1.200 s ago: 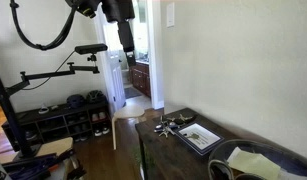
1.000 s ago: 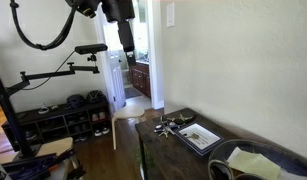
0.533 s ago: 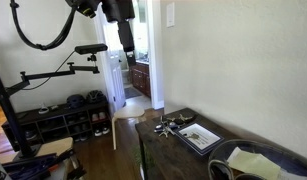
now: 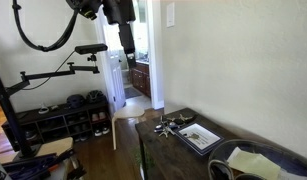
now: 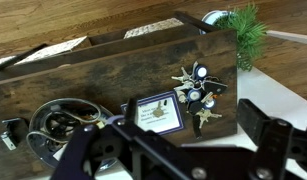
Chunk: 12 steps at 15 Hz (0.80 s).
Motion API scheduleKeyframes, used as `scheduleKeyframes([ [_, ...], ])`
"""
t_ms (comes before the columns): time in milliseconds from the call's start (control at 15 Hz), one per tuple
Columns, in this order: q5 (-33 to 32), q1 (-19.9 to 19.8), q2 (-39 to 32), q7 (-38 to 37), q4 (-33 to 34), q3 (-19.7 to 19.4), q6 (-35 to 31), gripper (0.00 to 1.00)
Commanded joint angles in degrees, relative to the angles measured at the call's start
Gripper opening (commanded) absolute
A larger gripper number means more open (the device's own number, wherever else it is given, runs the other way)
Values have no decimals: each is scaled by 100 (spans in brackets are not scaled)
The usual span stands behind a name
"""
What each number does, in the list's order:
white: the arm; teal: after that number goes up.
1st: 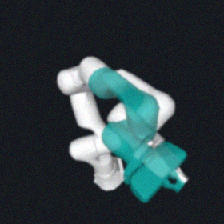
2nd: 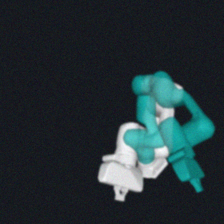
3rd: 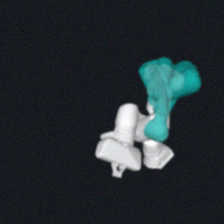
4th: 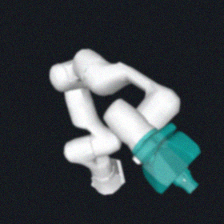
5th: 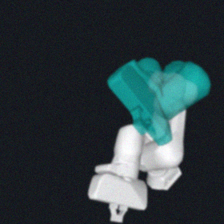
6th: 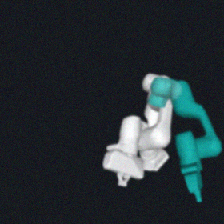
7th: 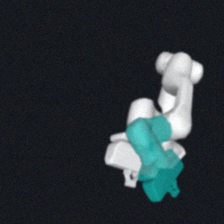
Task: Put two sets of keys on top of the blue and white object.
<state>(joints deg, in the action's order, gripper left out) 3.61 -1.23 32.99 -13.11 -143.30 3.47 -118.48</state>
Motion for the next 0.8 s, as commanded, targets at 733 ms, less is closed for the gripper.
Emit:
scheduleKeyframes([
  [733, -81, 100, -1085, -10, 18, 187, -996, 100],
])
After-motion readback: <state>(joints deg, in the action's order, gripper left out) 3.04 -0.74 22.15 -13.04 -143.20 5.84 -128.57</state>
